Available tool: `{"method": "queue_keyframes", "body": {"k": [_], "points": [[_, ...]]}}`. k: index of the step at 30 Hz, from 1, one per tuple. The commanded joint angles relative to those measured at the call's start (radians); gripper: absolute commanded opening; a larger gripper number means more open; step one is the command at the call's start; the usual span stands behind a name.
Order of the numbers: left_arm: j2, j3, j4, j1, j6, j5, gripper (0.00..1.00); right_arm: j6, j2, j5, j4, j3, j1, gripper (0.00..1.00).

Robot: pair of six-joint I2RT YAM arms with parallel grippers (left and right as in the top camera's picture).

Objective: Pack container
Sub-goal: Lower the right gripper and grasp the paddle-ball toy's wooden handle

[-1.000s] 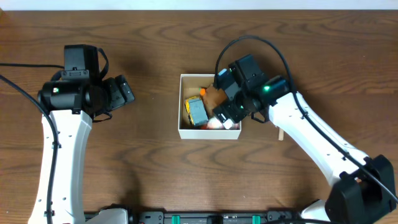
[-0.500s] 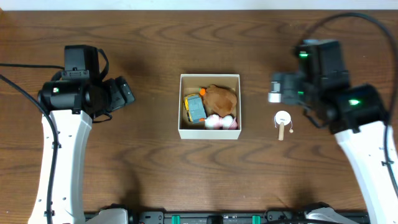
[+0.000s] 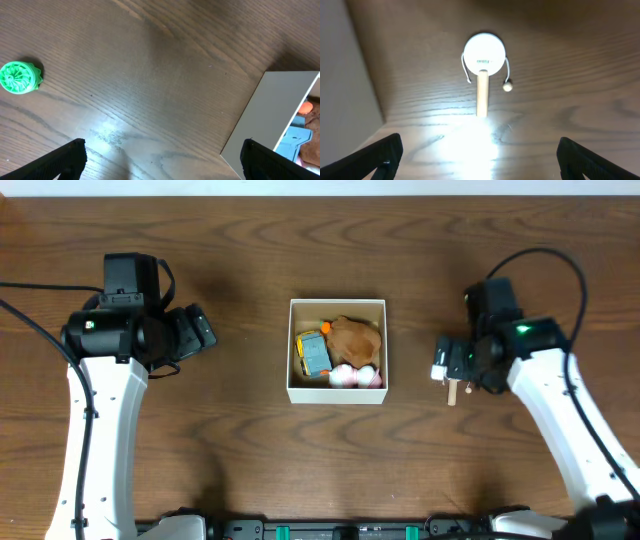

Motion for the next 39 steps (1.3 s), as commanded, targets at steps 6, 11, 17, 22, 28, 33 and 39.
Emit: {"method": "queue_keyframes", "body": {"k": [6, 11, 17, 22, 28, 33, 39], "points": [[0.001, -0.006, -0.009, 0.004, 0.006, -0.005, 0.98, 0.143, 0.071, -0.011, 0.155, -0.147, 0.004, 0.99], [0.001, -0.006, -0.011, 0.004, 0.006, -0.005, 0.98, 0.143, 0.109, -0.011, 0.222, -0.174, 0.002, 0.99], [0.001, -0.006, -0.011, 0.004, 0.006, -0.005, 0.98, 0.143, 0.162, -0.011, 0.242, -0.177, 0.002, 0.95], [0.001, -0.006, -0.011, 0.004, 0.006, -0.005, 0.98, 0.143, 0.202, -0.011, 0.242, -0.177, 0.002, 0.83], [0.001, -0.006, -0.011, 0.004, 0.006, -0.005, 0.98, 0.143, 0.237, -0.011, 0.243, -0.178, 0.002, 0.78], [0.001, -0.006, -0.011, 0.004, 0.006, -0.005, 0.98, 0.143, 0.241, -0.011, 0.243, -0.178, 0.002, 0.73], [0.001, -0.006, -0.011, 0.004, 0.006, -0.005, 0.98, 0.143, 0.246, -0.011, 0.252, -0.185, 0.002, 0.73]]}}
